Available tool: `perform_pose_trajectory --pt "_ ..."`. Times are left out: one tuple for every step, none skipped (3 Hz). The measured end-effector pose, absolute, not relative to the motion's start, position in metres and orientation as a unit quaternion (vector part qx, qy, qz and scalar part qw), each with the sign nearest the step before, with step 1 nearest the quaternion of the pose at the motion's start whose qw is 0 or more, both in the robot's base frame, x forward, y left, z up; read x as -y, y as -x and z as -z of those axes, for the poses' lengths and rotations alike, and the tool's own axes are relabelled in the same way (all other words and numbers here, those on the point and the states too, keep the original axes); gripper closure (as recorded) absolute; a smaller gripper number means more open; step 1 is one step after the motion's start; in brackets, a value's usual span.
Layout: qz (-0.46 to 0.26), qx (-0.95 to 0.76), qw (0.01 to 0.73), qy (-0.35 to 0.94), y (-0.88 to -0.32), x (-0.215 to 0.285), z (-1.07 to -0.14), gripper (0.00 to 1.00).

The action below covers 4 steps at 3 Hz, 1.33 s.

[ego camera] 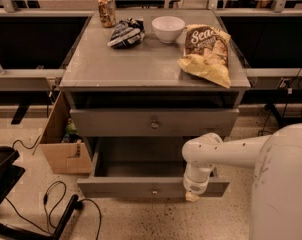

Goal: Open middle drawer

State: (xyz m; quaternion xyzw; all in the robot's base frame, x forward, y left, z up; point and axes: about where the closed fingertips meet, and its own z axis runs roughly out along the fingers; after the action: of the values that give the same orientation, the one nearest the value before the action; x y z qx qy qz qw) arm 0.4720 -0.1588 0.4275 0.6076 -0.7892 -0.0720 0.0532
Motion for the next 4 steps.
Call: perform_pose_trajectory --pt "0.072 0.789 0.053 -0.608 -0.4742 0.1573 -0.4290 1.00" --pt "0.073 0.789 0.054 -0.608 -0.4753 0.1561 -0.4303 1.00" --pt "0.073 0.789 0.054 -0.608 -0.4763 0.1555 -0.4305 1.00" --pt "0.079 0.789 0.058 -0.607 -0.4708 0.1555 -0.4313 1.00"
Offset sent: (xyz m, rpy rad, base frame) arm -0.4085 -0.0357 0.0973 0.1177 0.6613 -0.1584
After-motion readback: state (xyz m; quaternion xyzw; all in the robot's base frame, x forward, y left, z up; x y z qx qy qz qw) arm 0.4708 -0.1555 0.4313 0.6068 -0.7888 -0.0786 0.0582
